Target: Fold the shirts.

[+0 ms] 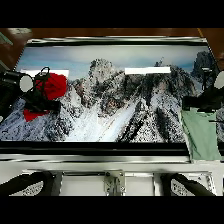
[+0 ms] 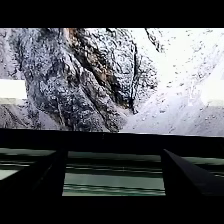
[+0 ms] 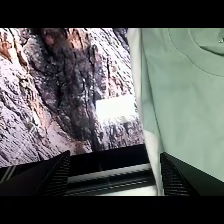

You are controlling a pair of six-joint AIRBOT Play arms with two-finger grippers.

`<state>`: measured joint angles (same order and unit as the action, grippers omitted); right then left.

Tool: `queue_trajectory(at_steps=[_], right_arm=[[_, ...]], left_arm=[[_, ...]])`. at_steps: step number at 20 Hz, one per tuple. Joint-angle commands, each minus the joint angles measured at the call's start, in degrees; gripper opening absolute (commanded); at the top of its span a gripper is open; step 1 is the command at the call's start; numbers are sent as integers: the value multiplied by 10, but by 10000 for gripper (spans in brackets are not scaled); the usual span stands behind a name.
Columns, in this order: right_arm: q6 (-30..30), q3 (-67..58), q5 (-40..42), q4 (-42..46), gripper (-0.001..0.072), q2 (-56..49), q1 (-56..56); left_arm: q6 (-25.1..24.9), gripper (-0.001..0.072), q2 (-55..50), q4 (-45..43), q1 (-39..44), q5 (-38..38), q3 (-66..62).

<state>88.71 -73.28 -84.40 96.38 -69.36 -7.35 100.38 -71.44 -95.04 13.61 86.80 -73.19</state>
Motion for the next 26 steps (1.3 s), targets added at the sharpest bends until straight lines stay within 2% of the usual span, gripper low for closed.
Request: queue_trajectory(at_steps=[1,16,21,26], right_arm=[[0,0,0,0,689,0,0],[0,0,0,0,689,0,0],[2,0,14,-19,689,0,0],[13,0,17,-28,689,0,0]], left_arm=[[0,719,0,0,0,0,0],[0,719,-1,0,0,0,0],[5,719,-9,2,0,-117,0],[4,719,-13,26,0,-191,0]])
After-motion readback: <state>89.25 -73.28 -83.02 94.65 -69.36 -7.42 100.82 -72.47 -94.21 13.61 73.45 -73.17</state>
